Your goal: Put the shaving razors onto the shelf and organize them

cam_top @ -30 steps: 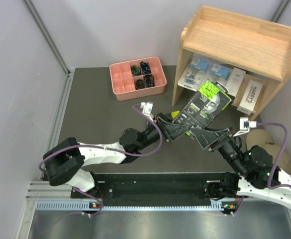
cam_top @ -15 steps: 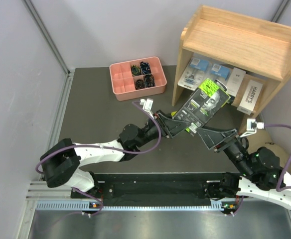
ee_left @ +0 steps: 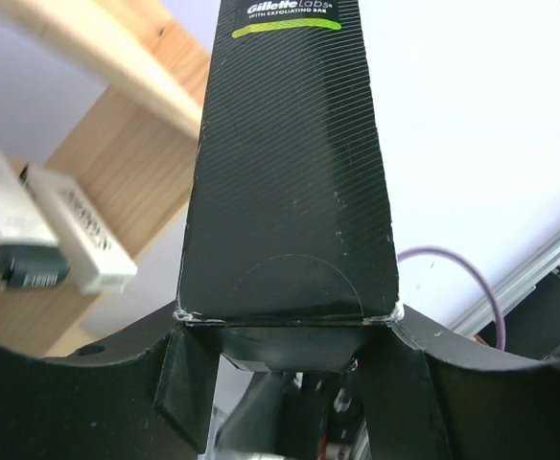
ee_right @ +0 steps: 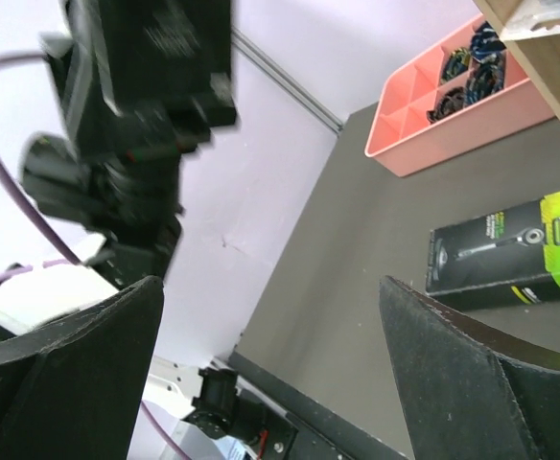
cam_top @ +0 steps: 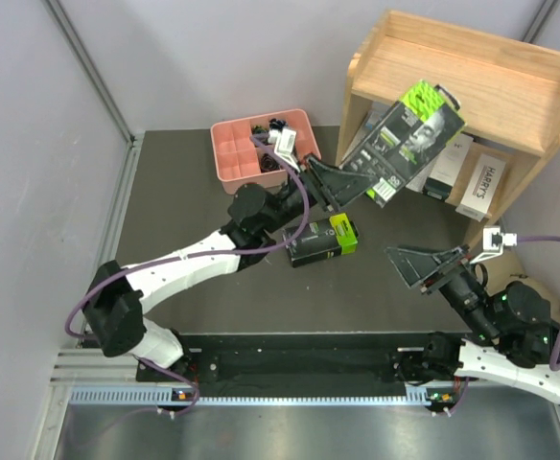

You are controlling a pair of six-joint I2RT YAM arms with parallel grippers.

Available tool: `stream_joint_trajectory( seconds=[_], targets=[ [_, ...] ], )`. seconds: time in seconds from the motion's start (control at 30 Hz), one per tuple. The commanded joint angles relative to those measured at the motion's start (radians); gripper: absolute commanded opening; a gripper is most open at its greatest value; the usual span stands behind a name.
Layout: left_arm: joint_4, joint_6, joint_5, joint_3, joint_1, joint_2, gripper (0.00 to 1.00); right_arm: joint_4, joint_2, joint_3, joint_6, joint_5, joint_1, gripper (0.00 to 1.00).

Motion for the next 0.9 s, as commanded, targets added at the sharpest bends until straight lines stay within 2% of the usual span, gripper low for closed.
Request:
stream_joint_trajectory(
  seconds=[0.0, 0.3, 0.53, 0.73, 0.87],
  targets=[
    [-0.002, 0.015, 0.057, 0.185, 0.032, 0.034, 0.0, -0.042, -0.006, 0.025, 0.006, 0.023, -0.006, 0.93],
    [-0.207, -0.038, 0.047, 0.558, 0.09, 0.232, 0.0, -0.11, -0.02, 0.021, 0.027, 0.05, -0.006, 0.93],
    [-0.256, -0.153, 0.019, 0.84, 0.121, 0.419, 0.0, -0.151, -0.022, 0.028, 0.036, 0.064, -0.006, 0.93],
    [-0.223, -0.261, -0.096, 0.876, 0.144, 0.502, 0.0, -0.185, -0.032, 0.026, 0.047, 0.075, -0.006, 0.93],
    [-0.275, -0.289, -0.128, 0.911, 0.167, 0.533, 0.0, -0.194, -0.048, 0.014, 0.062, 0.073, -0.006, 0.93]
  ],
)
